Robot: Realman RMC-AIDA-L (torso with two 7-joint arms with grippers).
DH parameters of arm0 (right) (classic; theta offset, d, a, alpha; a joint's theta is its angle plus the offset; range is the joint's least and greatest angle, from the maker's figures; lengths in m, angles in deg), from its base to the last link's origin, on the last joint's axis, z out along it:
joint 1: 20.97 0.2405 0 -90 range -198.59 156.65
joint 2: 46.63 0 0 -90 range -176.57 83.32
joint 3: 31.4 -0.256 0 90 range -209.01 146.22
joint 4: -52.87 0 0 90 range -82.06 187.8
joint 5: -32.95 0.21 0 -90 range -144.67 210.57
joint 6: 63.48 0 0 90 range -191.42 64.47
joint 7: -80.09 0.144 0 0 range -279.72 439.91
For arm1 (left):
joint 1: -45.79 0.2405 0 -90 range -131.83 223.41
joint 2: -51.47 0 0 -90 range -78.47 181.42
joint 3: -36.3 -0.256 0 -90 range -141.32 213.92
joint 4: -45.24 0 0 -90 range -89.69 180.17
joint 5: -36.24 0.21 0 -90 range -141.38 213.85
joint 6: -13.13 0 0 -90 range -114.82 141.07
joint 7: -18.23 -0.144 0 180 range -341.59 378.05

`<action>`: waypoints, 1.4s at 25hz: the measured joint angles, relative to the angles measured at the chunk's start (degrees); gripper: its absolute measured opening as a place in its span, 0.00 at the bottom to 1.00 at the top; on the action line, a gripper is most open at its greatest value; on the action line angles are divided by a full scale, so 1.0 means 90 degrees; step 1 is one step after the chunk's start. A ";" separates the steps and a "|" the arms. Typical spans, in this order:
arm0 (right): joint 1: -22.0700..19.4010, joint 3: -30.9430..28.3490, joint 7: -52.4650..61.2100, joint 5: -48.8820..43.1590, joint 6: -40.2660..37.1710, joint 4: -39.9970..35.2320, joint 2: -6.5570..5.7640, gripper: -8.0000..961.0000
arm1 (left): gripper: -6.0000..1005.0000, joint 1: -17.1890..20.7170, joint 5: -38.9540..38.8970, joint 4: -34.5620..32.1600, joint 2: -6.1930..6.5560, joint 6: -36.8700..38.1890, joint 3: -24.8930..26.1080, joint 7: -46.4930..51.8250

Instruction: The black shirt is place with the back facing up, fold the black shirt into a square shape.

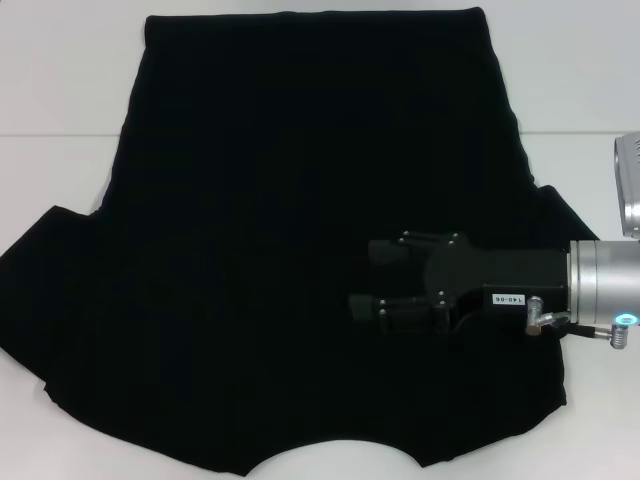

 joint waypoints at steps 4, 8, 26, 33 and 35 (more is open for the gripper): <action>0.0024 0.0000 0.0000 0.0000 0.0038 0.0033 0.0011 0.92 | 0.01 0.0018 0.0000 -0.0007 0.0008 0.0004 0.0160 -0.0030; 0.0040 0.0006 0.0000 0.0000 0.0078 0.0043 0.0012 0.92 | 0.01 0.0055 -0.0001 -0.0016 0.0030 0.0044 0.0282 -0.0061; 0.0054 -0.0001 -0.0006 0.0009 0.0084 0.0085 0.0008 0.92 | 0.01 0.0142 -0.0254 -0.0135 0.0037 0.0688 0.0436 -0.0173; 0.0054 0.0008 -0.0009 0.0009 0.0092 0.0085 0.0008 0.92 | 0.01 0.0092 -0.0494 0.0004 0.0037 0.0770 0.0398 -0.0240; 0.0052 0.0005 -0.0009 0.0009 0.0101 0.0085 0.0008 0.92 | 0.01 0.0076 -0.0575 0.0041 0.0037 0.0775 0.0387 -0.0246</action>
